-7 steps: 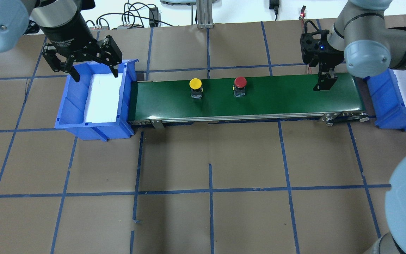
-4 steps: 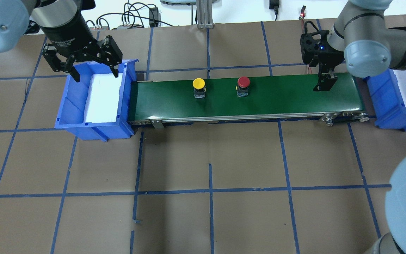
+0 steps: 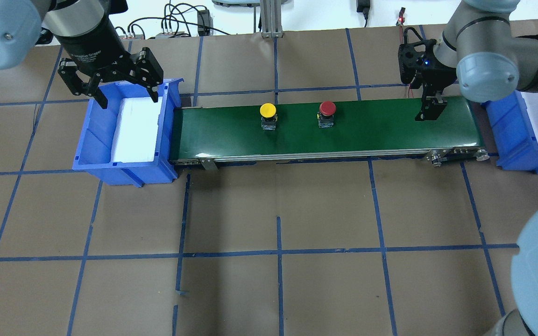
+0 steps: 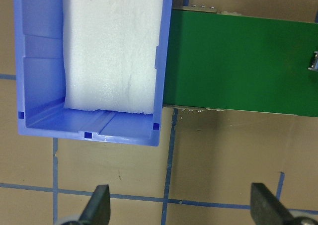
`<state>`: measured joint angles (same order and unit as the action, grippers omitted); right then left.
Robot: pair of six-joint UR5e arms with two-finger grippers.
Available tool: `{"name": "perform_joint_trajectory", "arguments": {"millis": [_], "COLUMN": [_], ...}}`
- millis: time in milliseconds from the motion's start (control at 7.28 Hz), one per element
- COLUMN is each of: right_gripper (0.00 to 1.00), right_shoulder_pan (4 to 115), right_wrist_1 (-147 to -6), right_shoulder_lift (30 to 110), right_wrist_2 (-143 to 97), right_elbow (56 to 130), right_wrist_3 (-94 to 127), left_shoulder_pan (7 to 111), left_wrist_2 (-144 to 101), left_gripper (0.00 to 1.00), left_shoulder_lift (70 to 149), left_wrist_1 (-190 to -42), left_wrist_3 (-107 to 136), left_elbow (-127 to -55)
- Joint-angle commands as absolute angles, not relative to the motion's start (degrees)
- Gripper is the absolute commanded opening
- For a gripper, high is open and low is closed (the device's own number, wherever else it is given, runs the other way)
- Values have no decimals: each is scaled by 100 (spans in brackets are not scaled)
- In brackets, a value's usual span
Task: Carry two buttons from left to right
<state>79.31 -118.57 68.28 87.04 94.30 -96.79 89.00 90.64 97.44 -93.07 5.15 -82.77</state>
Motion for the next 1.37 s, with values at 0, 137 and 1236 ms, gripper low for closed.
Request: {"name": "perform_joint_trajectory", "arguments": {"millis": [0, 137, 1236], "right_gripper": [99, 99, 99], "right_shoulder_pan": [7928, 7928, 7928], "right_wrist_1": [-11848, -11848, -11856], "right_shoulder_lift": [6829, 6829, 6847], "right_wrist_2": [8701, 8701, 8710], "right_elbow": [9448, 9457, 9431], "right_wrist_3": [-9677, -9677, -9677], "left_shoulder_pan": [8903, 8895, 8895], "left_wrist_2": [9070, 9088, 9062], "left_gripper": [100, 100, 100], "left_shoulder_lift": [9747, 9738, 9747], "left_wrist_1": [-9290, -9290, -9246], "left_wrist_3": [519, 510, 545], "left_elbow": [-8279, -8288, -8288]}}
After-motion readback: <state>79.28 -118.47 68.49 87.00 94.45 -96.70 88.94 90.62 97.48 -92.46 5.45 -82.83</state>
